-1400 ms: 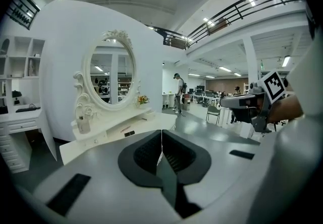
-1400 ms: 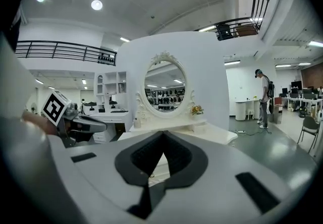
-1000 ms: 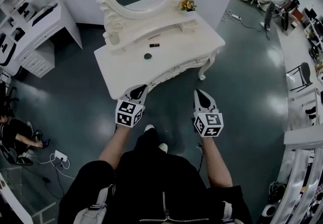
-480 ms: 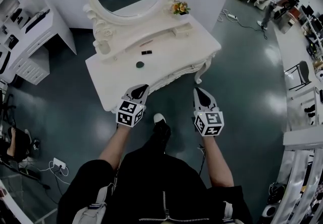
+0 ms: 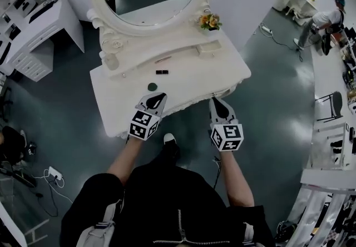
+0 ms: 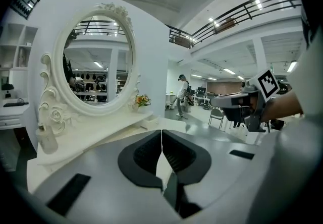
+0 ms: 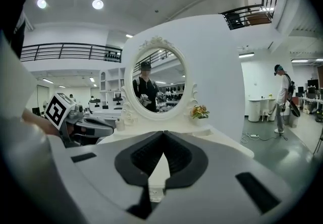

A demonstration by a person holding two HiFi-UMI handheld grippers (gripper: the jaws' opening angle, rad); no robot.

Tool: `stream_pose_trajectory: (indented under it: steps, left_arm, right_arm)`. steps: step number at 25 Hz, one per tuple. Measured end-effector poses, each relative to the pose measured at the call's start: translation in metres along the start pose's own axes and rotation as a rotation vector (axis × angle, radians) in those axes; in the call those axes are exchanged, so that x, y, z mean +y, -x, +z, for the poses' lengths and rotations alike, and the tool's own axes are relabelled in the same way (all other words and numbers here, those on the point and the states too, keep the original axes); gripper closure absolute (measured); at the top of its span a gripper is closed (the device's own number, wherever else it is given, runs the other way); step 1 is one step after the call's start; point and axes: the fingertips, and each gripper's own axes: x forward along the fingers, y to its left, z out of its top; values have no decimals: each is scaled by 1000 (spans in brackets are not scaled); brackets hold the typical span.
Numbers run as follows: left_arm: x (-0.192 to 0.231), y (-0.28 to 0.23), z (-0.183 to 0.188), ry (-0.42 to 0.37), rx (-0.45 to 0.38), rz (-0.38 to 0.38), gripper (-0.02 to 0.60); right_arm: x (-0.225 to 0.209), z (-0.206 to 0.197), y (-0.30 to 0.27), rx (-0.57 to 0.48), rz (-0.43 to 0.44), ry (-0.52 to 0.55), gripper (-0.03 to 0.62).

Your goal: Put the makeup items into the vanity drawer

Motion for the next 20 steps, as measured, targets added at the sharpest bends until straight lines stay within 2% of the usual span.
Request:
stream_pose_trajectory:
  steps: [9, 14, 20]
  left_arm:
    - [72, -69, 30, 19, 1, 69, 558]
    - [110, -84, 49, 40, -17, 138, 558]
    - [150, -92, 54, 91, -21, 248, 558]
  right_arm:
    - [-36, 32, -126, 48, 120, 53, 588]
    - [-35, 53, -178, 36, 199, 78, 588]
    - [-29, 57, -233, 46, 305, 97, 588]
